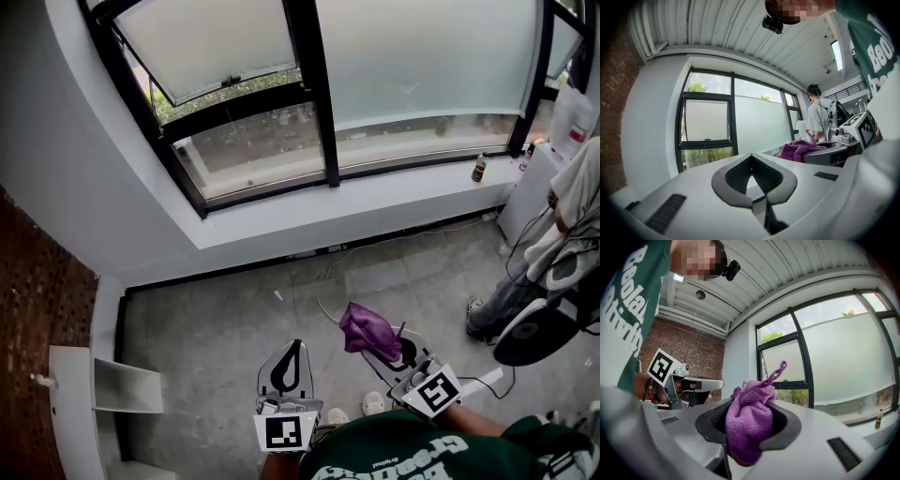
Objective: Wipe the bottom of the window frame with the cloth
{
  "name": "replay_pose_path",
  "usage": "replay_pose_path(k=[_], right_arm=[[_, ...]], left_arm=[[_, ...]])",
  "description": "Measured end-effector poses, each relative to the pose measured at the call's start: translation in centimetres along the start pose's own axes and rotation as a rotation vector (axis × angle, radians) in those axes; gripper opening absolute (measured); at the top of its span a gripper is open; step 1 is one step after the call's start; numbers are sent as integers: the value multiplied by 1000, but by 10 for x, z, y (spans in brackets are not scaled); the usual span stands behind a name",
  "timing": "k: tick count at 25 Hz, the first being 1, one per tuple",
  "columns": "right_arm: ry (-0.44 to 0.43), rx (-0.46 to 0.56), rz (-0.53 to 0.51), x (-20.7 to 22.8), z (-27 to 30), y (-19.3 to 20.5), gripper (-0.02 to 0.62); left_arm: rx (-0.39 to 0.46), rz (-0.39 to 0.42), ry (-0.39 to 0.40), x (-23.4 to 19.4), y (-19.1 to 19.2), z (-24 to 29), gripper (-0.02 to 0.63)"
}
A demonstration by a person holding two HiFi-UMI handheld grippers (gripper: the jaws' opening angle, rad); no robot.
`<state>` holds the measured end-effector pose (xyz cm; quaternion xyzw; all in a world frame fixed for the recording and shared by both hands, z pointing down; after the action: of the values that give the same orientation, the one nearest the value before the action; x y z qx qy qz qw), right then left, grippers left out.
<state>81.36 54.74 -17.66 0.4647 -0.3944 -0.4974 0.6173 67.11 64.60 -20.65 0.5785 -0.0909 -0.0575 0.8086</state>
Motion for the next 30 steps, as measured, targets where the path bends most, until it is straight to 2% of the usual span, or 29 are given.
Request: replay_pose_path(k=[11,30], right_arm=[[-22,31,10,12,-8,-1,150],[-83,28,10,26,-12,5,150]], left_arm=[[14,10,-1,21,-4,5,6],[8,6,-41,37,-9,13,6]])
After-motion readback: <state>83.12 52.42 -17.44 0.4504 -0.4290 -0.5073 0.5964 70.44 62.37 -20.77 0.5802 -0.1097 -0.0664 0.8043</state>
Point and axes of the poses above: the fingertips, and each gripper's own axes: z forward along the fingers, x to its right, y out of its underside, the point moved 5 cm from there along -z, backward along the fingers, and after that the axes turned 13 degrees about -x, right-handed, at the moved point
